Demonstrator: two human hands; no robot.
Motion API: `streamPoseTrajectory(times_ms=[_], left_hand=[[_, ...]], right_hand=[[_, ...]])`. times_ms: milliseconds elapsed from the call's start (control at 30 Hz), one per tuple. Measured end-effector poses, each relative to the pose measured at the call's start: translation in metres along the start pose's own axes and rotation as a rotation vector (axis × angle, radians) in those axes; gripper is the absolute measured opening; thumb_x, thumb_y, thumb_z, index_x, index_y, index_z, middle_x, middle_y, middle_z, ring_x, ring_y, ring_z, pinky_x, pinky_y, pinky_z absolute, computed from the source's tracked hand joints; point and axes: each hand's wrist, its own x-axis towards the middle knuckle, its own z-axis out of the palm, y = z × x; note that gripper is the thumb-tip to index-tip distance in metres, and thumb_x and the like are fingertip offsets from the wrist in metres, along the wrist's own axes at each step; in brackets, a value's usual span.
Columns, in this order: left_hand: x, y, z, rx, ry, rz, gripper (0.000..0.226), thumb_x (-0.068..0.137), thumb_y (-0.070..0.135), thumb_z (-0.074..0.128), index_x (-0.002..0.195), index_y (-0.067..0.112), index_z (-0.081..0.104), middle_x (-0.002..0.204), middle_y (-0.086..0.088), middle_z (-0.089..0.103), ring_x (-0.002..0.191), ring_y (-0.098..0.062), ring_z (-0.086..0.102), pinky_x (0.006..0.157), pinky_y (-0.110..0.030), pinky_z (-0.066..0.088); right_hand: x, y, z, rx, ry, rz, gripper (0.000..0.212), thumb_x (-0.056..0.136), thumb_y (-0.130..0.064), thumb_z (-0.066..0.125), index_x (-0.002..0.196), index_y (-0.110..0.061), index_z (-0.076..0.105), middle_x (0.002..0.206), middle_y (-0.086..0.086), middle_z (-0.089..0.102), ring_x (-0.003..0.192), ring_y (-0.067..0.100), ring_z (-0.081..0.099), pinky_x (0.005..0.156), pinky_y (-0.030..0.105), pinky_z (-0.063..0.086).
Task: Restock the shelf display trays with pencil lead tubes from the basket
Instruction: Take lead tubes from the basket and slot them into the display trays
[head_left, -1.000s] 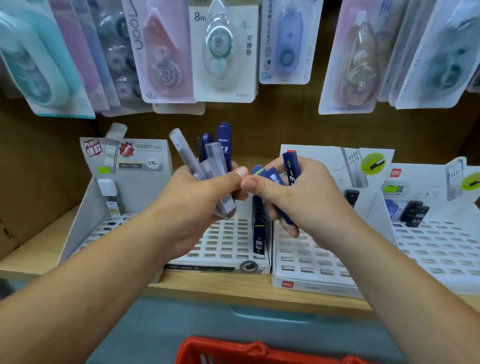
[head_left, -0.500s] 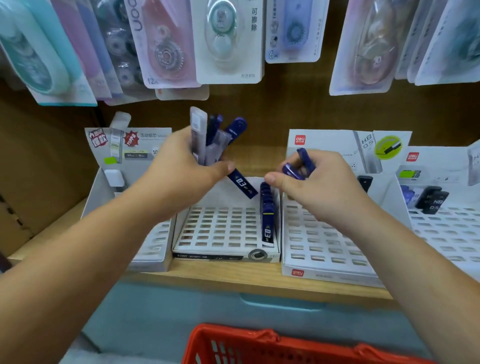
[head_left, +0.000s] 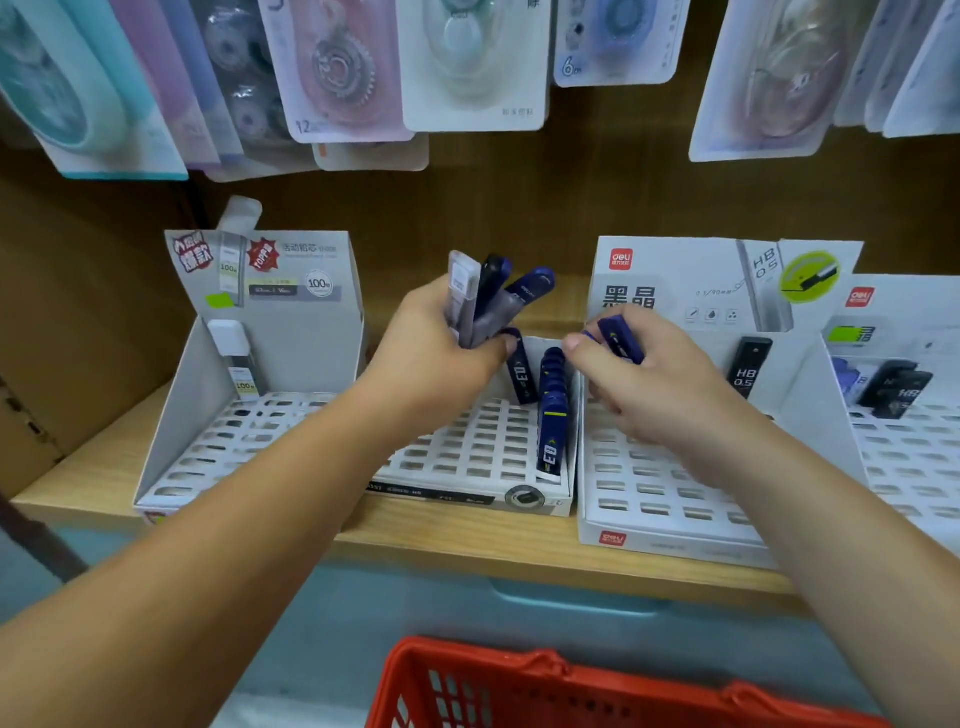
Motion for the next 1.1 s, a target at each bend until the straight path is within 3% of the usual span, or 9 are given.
streamPoseTrajectory(times_ms=[133, 267, 367, 467, 600, 700, 800, 967, 1100], left_hand=[[0.002, -0.004, -0.006, 0.018, -0.013, 0.030, 0.027, 0.091, 0.010, 0.077, 0.098, 0.033, 0.065, 0.097, 0.013, 0.076, 0.096, -0.001, 0.071, 0.087, -0.021, 0.053], [0.002, 0.004, -0.014, -0.039, 0.006, 0.017, 0.026, 0.091, 0.007, 0.077, 0.098, 0.028, 0.064, 0.091, 0.016, 0.074, 0.091, 0.004, 0.070, 0.073, -0.008, 0.053], [-0.002, 0.017, -0.030, -0.079, -0.067, 0.003, 0.023, 0.088, 0.007, 0.078, 0.103, 0.021, 0.068, 0.098, 0.007, 0.076, 0.096, -0.003, 0.073, 0.083, -0.019, 0.057], [-0.013, 0.024, -0.034, -0.041, -0.183, 0.037, 0.019, 0.086, 0.008, 0.080, 0.098, 0.019, 0.070, 0.096, 0.004, 0.077, 0.096, -0.008, 0.074, 0.090, -0.029, 0.055], [-0.025, 0.021, -0.025, 0.039, -0.232, 0.045, 0.016, 0.086, 0.012, 0.082, 0.097, 0.019, 0.072, 0.096, -0.001, 0.077, 0.094, -0.014, 0.075, 0.093, -0.040, 0.058], [-0.027, 0.023, -0.027, 0.030, -0.242, 0.051, 0.017, 0.086, 0.012, 0.083, 0.097, 0.020, 0.073, 0.095, 0.000, 0.077, 0.094, -0.014, 0.075, 0.087, -0.031, 0.061], [-0.030, 0.029, -0.026, -0.002, -0.251, 0.069, 0.019, 0.085, 0.009, 0.082, 0.098, 0.018, 0.073, 0.095, 0.001, 0.077, 0.093, -0.011, 0.075, 0.081, -0.017, 0.058], [-0.036, 0.029, -0.017, 0.115, -0.269, 0.091, 0.015, 0.087, 0.015, 0.082, 0.098, 0.018, 0.072, 0.091, 0.002, 0.076, 0.091, -0.009, 0.073, 0.081, -0.025, 0.059], [-0.039, 0.026, -0.013, 0.141, -0.286, 0.057, 0.014, 0.087, 0.019, 0.082, 0.094, 0.023, 0.071, 0.086, 0.008, 0.075, 0.086, -0.005, 0.073, 0.073, -0.015, 0.054]], right_hand=[[0.002, -0.001, -0.004, 0.259, -0.133, 0.093, 0.002, 0.098, -0.014, 0.054, 0.096, -0.013, 0.054, 0.075, 0.013, 0.046, 0.042, 0.012, 0.033, 0.040, 0.019, 0.024], [0.004, 0.000, -0.011, 0.261, -0.151, 0.078, 0.012, 0.103, -0.017, 0.055, 0.113, -0.014, 0.061, 0.073, 0.012, 0.063, 0.044, 0.021, 0.043, 0.044, 0.023, 0.028], [0.002, 0.000, -0.015, 0.251, -0.146, 0.047, 0.011, 0.106, -0.017, 0.052, 0.114, -0.016, 0.059, 0.071, 0.013, 0.066, 0.045, 0.024, 0.049, 0.043, 0.026, 0.031], [0.000, 0.000, -0.013, 0.232, -0.146, 0.084, 0.008, 0.106, -0.020, 0.051, 0.108, -0.018, 0.059, 0.066, 0.012, 0.055, 0.043, 0.017, 0.039, 0.044, 0.023, 0.026], [-0.007, 0.002, -0.010, 0.137, -0.184, -0.006, 0.019, 0.097, -0.026, 0.071, 0.102, -0.013, 0.059, 0.059, 0.000, 0.053, 0.043, 0.010, 0.042, 0.038, 0.021, 0.031], [-0.010, 0.006, -0.011, 0.131, -0.189, -0.065, 0.034, 0.085, -0.032, 0.083, 0.101, -0.013, 0.061, 0.060, -0.010, 0.058, 0.046, 0.000, 0.049, 0.042, 0.014, 0.037], [-0.008, 0.008, -0.012, 0.162, -0.187, -0.087, 0.042, 0.080, -0.040, 0.085, 0.100, -0.012, 0.062, 0.062, -0.006, 0.057, 0.047, 0.005, 0.045, 0.043, 0.017, 0.035], [-0.004, 0.011, -0.009, 0.114, -0.157, -0.110, 0.039, 0.081, -0.040, 0.086, 0.100, -0.013, 0.065, 0.065, -0.004, 0.058, 0.046, 0.006, 0.045, 0.044, 0.019, 0.034], [-0.005, 0.014, -0.009, 0.130, -0.156, -0.085, 0.029, 0.087, -0.037, 0.081, 0.096, -0.016, 0.063, 0.058, -0.009, 0.055, 0.043, 0.004, 0.043, 0.041, 0.017, 0.033]])
